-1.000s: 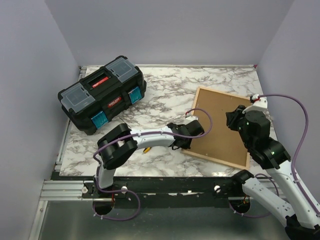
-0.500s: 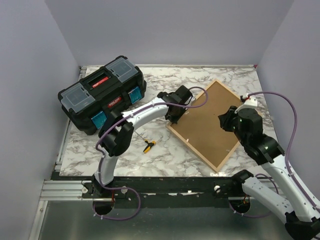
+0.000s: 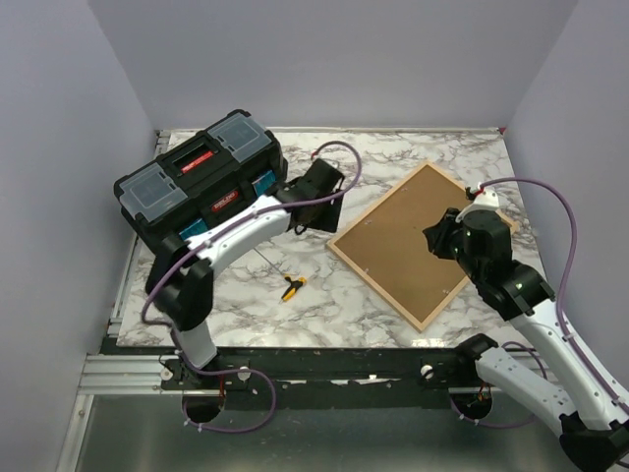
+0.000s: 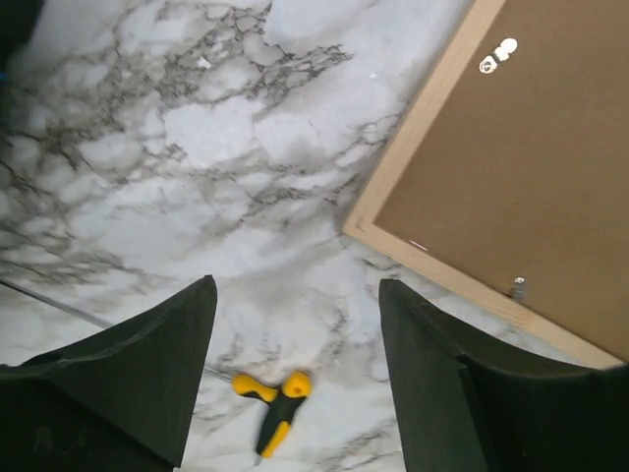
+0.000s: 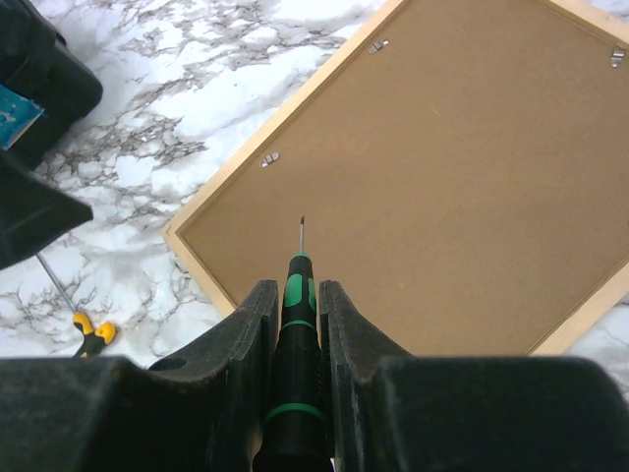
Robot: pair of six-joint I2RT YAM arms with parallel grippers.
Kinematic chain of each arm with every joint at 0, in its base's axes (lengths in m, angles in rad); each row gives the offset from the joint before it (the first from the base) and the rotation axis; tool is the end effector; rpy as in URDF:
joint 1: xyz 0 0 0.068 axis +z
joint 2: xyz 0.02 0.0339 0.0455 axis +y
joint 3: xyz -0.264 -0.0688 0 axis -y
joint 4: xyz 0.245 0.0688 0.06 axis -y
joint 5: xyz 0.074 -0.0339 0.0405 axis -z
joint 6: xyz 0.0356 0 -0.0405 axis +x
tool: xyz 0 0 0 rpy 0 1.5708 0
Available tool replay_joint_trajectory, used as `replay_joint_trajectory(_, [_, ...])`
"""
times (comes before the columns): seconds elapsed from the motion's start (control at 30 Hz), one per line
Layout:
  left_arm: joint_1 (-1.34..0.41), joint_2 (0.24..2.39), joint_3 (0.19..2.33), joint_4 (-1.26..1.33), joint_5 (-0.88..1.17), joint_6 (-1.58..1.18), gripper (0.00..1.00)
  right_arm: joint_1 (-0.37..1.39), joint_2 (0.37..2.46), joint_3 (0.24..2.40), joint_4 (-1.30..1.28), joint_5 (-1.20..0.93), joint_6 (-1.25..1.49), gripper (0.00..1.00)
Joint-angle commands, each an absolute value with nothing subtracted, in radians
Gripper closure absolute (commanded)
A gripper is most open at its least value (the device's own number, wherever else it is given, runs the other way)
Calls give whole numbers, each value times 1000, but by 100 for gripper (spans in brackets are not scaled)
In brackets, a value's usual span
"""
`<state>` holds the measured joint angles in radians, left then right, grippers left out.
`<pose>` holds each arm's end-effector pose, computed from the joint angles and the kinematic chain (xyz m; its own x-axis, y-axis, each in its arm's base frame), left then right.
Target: Take the photo out of the frame
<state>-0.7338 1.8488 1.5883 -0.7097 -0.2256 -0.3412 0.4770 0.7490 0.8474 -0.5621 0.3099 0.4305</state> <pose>0.3069 -0.2660 0.2726 -0.7644 0.2501 -0.5943 0.3216 0.9467 -0.0152 0.1481 0.0643 0.3288 -0.4424 0.2187 -0.8697 -0.0113 0.9684 0.2493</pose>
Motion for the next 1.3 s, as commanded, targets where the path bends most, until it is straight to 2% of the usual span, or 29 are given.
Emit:
replay_joint_trajectory(0.0, [-741,1609,1227,-441,9,-836,28,479,750,835,-533,276,439,99])
replay_joint_trajectory(0.07, [-744,1584,1105,-320,124,-1034,18,480,750,827,-521,272,439,99])
replay_joint_trajectory(0.1, [-751,1591,1087,-312,150,-1105,17,480,751,823,-516,268,440,99])
replay_joint_trajectory(0.27, [-845,1639,1110,-329,81,-1285,13,479,762,815,-510,256,441,99])
replay_joint_trajectory(0.43, [-884,1681,1069,-337,36,-1549,14,479,737,817,-524,274,437,99])
replay_joint_trajectory(0.67, [-891,1788,1187,-459,-20,-1652,23,480,726,825,-533,288,425,99])
replay_joint_trajectory(1.03, [-981,1930,1227,-397,56,-1755,31,480,729,824,-519,279,430,99])
replay_joint_trajectory(1.17, [-986,1985,1280,-437,49,-1760,44,480,727,822,-523,279,432,99])
replay_joint_trajectory(1.27, [-986,2011,1315,-475,44,-1732,61,480,724,820,-529,285,431,99])
